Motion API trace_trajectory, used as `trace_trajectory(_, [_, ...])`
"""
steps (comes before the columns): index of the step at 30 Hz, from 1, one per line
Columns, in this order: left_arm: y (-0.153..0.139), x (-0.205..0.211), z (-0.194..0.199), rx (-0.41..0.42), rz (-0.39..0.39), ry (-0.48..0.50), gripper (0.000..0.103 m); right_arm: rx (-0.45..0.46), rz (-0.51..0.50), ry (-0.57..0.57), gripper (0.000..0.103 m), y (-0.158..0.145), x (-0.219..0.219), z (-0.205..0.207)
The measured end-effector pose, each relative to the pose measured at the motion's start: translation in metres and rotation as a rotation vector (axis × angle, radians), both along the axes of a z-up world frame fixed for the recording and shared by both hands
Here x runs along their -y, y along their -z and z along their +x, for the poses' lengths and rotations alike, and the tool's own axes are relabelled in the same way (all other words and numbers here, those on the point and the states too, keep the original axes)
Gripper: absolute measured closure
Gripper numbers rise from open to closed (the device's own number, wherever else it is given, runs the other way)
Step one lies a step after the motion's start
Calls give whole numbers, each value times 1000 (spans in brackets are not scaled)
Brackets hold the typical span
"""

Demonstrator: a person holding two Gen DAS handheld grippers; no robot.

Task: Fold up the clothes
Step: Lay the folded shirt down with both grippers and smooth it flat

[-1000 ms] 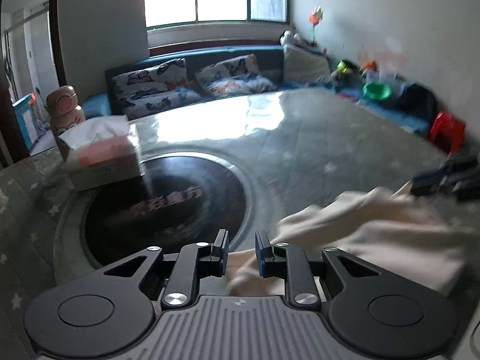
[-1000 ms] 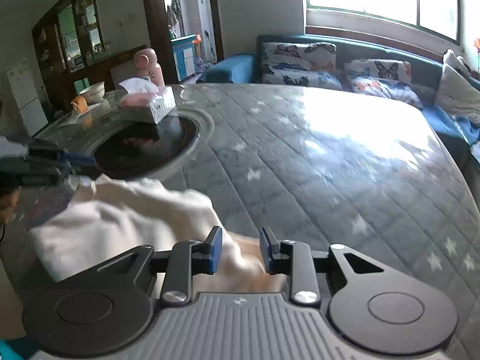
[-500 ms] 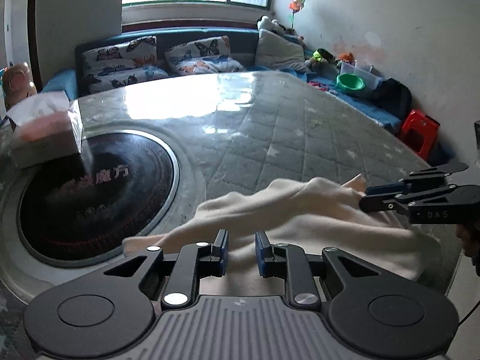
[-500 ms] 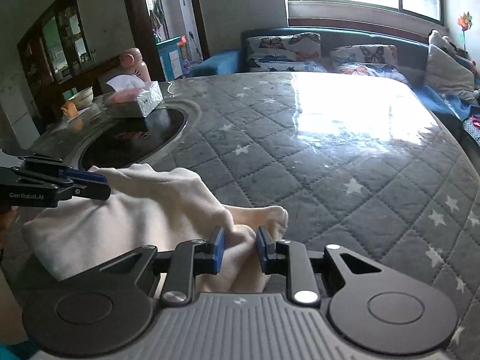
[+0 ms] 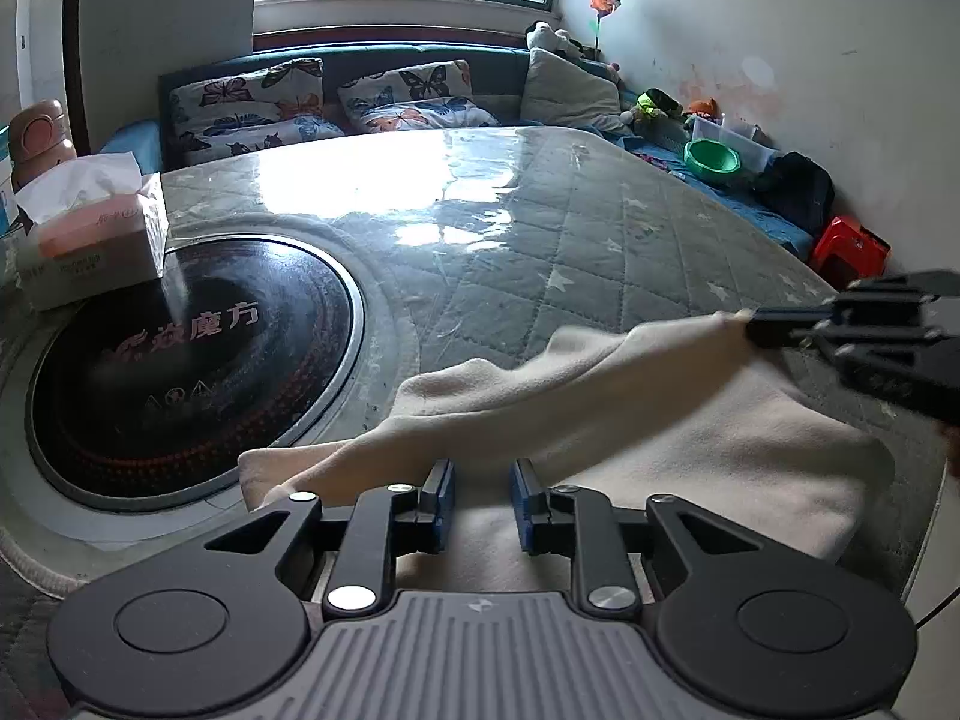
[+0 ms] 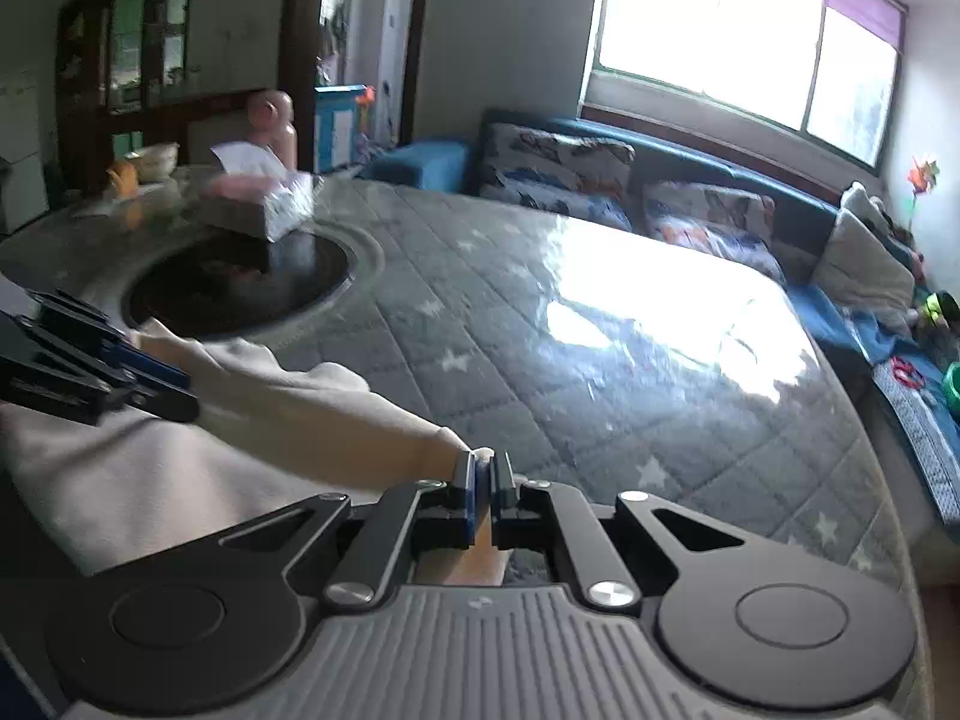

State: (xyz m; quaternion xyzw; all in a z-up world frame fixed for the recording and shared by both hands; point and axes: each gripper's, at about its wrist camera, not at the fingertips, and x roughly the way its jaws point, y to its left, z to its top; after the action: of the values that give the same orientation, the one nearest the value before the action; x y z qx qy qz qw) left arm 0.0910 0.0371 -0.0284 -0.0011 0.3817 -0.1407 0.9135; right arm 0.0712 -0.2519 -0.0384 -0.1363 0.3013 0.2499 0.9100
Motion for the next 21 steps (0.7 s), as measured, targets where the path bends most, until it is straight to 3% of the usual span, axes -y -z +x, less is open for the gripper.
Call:
trace_trajectory(6, [0,-2,-1,3,-13,-5,76,-31,-15,26,96,12,0,8])
trace_trajectory(9, [-3,-2,-1,5,-13,-14,70,-22,32,23,96,-3,3,4])
trace_trajectory(13, [-9,0,-2,15,-28,-17,69,-37,92,-32,96,-15,-4,2])
trace_trajectory(21, [-7,-7,14,-5,-69,-48,72,-88,93,-102,96,5,-44,18])
